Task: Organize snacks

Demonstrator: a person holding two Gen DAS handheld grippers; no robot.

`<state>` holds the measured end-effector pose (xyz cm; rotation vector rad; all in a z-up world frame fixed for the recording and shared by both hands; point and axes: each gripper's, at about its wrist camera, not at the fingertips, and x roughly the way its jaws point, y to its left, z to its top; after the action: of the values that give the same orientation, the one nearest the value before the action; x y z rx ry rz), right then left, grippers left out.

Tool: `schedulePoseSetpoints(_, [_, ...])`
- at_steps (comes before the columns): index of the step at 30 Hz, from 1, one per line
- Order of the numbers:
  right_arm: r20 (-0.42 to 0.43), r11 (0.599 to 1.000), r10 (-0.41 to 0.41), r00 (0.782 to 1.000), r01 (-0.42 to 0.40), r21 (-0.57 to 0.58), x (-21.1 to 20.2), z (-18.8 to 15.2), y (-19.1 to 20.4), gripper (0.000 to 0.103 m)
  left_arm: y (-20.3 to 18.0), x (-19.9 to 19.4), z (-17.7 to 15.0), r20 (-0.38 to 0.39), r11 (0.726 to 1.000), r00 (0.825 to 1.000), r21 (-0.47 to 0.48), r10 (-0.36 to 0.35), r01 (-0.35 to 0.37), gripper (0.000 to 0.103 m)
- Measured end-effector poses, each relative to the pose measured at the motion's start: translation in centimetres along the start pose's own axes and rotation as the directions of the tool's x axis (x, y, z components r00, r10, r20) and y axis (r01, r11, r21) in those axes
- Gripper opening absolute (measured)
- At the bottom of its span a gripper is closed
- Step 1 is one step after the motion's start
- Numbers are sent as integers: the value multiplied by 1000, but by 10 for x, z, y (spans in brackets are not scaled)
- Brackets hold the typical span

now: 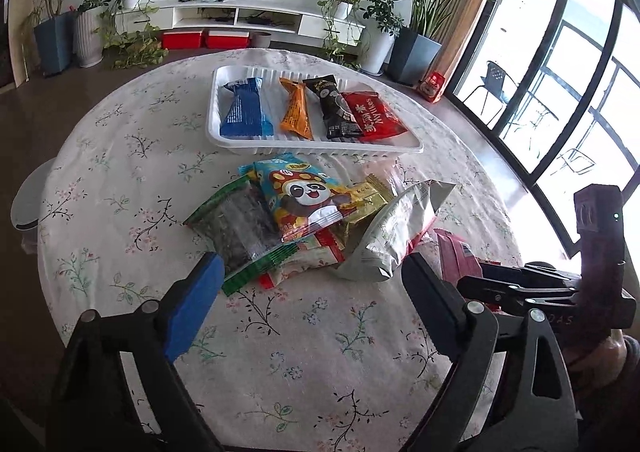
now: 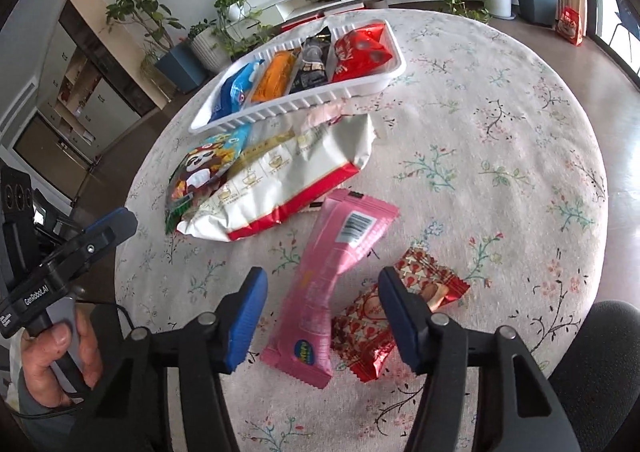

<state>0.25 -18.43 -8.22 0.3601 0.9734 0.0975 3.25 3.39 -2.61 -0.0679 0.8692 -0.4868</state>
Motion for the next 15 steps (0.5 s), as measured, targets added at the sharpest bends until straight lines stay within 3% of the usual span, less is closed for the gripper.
schedulePoseSetpoints(7, [-39,999,-16,999,14,-35,10,7,14,60,1,-4,3,16,1000,1000,11,-14,13,76])
schedulePoseSetpoints(12, [-71,999,-30,997,27,-44,21,5,15,44,-4,0,9,6,998,1000,50,-29,29,71])
schedulePoseSetpoints(15, [-67,1000,-21,998,19,-22,18,6,8,29,-11,5,16,-9,995,999,85,-42,43,70])
